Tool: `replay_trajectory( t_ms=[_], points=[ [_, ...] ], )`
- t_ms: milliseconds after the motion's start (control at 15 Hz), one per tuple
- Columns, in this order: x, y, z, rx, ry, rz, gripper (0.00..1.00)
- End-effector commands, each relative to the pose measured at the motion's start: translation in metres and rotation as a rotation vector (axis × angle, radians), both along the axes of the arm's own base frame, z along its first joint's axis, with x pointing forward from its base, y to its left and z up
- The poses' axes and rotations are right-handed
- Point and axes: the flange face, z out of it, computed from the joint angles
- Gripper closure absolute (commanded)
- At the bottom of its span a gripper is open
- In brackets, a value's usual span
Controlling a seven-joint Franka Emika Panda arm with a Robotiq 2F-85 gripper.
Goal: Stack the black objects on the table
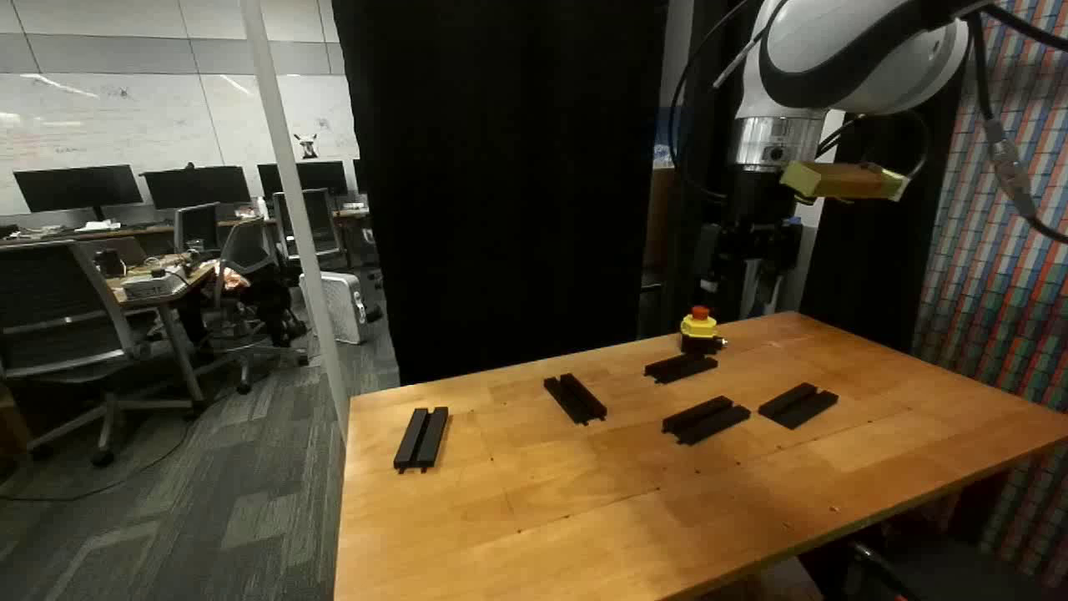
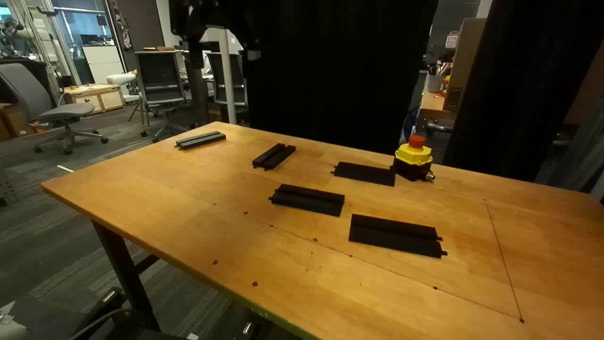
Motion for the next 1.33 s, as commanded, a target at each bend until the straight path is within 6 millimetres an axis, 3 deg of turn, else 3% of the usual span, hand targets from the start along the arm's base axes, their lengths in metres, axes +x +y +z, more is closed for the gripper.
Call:
replay_trajectory(
  t_ms=[0, 267, 533, 867, 1267],
  points=[
    [0.001, 0.000, 0.003, 0.000, -0.004, 0.000, 0.00],
    [0.002, 0.000, 0.009, -0.001, -0.018, 0.000, 0.00],
    [0.004, -0.004, 0.003, 0.005, -0.017, -0.041, 0.00],
    [0.009, -0.018, -0.029, 0.025, -0.005, -0.310, 0.00],
    [0.002, -0.021, -0.092, 0.057, 0.027, -0.627, 0.00]
  ],
)
